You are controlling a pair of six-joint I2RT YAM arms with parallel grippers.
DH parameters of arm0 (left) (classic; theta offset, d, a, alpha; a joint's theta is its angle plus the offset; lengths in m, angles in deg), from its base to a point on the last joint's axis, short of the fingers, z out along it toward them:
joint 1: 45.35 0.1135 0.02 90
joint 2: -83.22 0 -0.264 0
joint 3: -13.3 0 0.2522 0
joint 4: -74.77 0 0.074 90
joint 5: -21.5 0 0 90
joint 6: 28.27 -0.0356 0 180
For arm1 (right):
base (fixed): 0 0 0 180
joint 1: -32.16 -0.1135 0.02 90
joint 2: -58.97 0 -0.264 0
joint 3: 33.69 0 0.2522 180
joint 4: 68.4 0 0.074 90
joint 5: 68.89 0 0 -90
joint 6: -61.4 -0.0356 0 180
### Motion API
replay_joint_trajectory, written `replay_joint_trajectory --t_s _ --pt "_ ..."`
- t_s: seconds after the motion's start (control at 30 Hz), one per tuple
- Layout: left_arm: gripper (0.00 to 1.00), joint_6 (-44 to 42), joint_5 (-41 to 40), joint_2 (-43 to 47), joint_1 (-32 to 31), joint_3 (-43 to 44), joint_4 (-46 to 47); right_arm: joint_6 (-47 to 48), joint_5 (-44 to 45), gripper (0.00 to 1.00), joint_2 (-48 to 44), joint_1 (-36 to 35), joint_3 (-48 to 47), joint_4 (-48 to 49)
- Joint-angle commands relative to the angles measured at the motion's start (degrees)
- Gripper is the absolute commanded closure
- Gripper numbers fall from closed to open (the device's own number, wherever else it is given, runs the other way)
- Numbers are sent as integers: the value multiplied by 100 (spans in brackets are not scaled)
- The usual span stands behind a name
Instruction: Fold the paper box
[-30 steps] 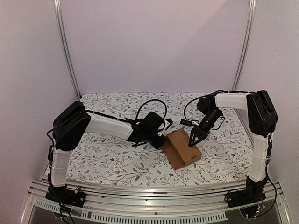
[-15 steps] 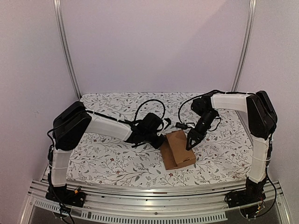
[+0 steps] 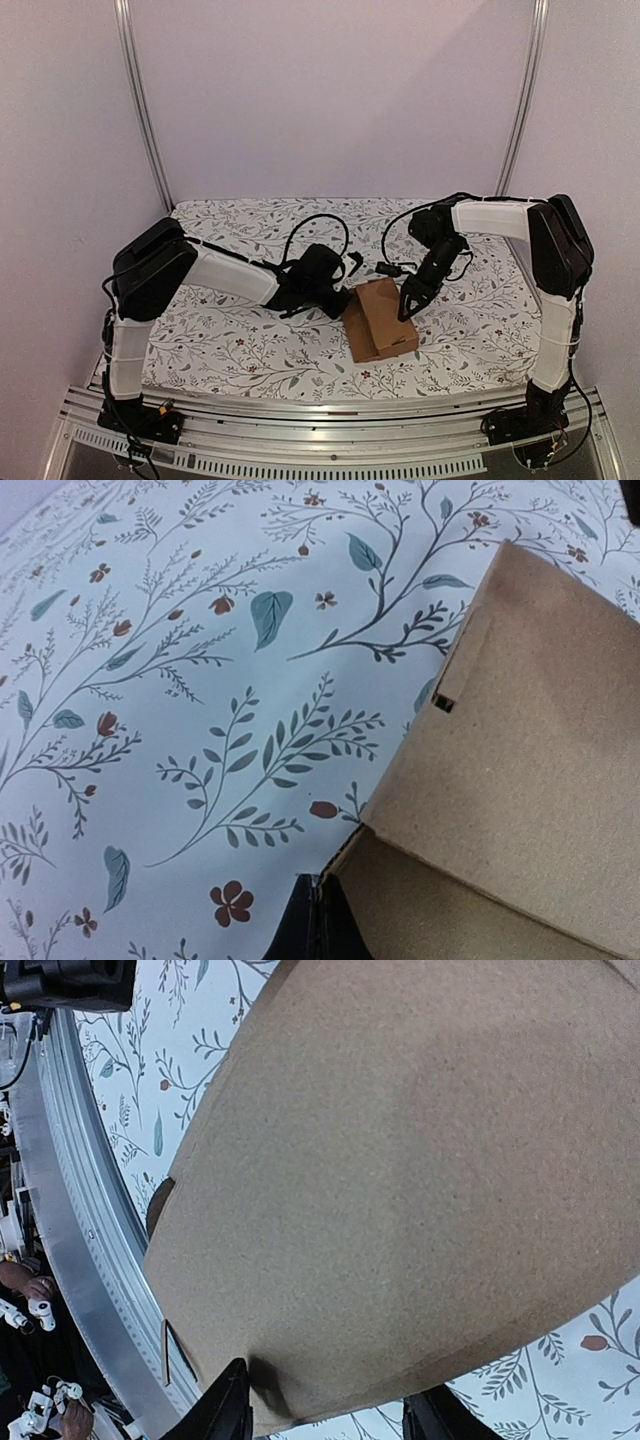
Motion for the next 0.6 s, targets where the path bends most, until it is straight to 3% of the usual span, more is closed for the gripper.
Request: replay_joint_trajectory --t_s 0.0,0.57 --pt "100 205 355 -52 89 -103 635 -33 -147 51 -92 -101 -108 316" --pt "96 211 314 1 133 -264 797 -155 223 50 70 -105 -136 318"
